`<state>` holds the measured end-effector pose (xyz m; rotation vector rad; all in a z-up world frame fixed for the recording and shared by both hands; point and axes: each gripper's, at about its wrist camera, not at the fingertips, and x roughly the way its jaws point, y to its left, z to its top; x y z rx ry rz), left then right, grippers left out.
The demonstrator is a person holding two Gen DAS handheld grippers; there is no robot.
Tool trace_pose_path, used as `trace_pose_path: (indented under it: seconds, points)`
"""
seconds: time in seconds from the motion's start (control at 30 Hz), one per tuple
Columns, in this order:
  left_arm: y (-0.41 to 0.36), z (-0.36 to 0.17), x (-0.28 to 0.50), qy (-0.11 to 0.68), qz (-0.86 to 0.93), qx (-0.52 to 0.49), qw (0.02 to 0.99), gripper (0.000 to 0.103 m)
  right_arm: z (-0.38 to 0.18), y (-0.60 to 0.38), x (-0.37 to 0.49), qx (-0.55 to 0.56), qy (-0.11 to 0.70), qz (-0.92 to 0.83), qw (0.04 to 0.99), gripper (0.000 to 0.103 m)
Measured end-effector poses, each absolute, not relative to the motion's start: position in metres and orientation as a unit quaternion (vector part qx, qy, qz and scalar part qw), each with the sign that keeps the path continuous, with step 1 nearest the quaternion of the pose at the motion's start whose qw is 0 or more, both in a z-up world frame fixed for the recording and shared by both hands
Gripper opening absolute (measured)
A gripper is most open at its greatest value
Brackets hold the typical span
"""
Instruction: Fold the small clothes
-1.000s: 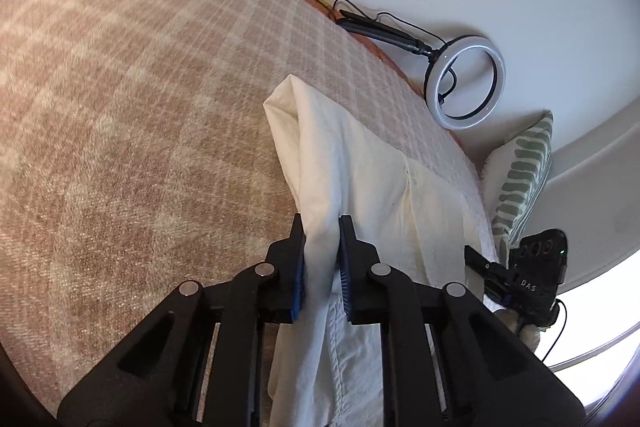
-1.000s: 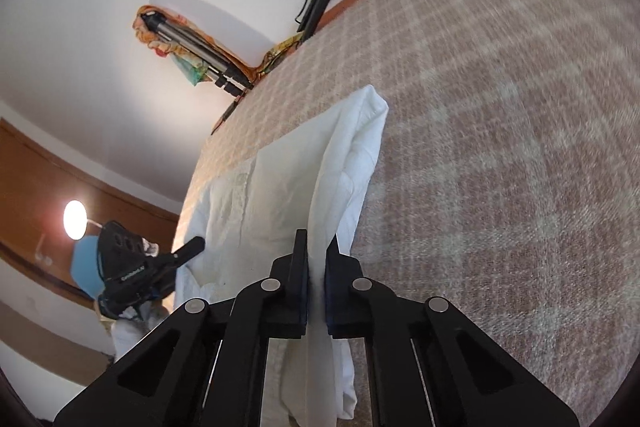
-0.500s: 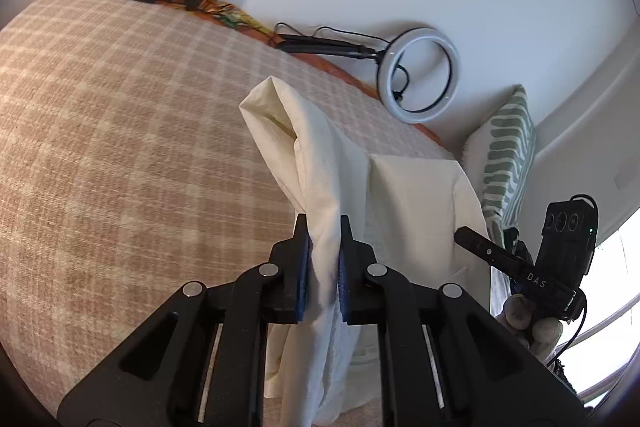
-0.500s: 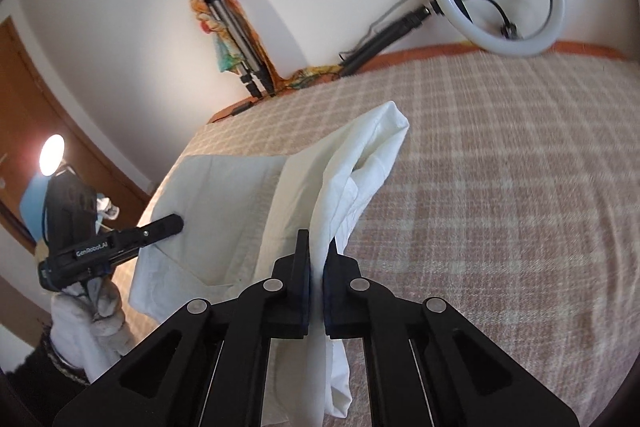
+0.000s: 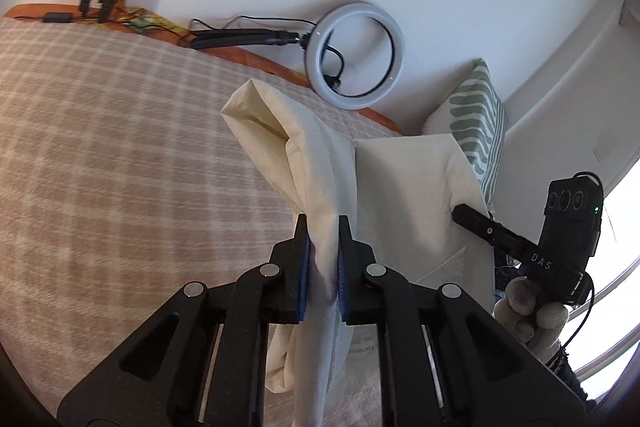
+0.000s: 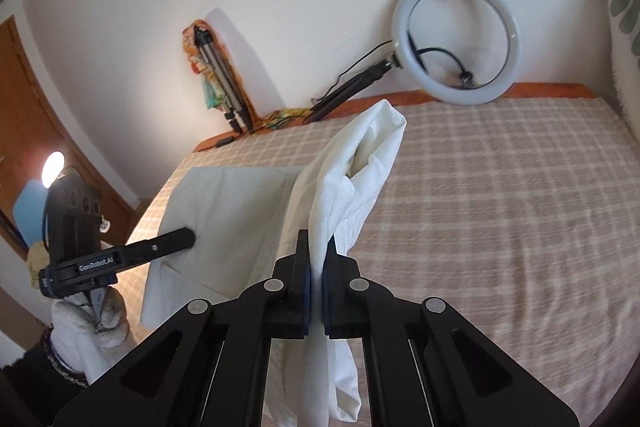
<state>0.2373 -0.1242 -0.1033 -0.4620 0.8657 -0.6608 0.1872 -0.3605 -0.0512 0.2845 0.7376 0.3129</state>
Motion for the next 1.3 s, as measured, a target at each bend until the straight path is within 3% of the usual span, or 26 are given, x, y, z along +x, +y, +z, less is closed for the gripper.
trace_pose_path:
  seconds: [0.4,0.83,1.3]
  points:
    - [-0.259,-0.102,0.295,0.419,-0.357,-0.201,0.810,0.009,-0.031,-0.462,0.208,0.122,0.343,0.097,0.926,0.003]
    - [-0.403,-0.109,0.394,0.398,-0.377,-0.162,0.821,0.009,-0.036,-0.587,0.285,0.138,0.320,0.026,0.937,0.003]
    - [-0.444,-0.157,0.442,0.417,-0.330,-0.108,0.840,0.010,-0.093,-0.634,0.358,0.094,0.345,-0.024,0.933,0.002]
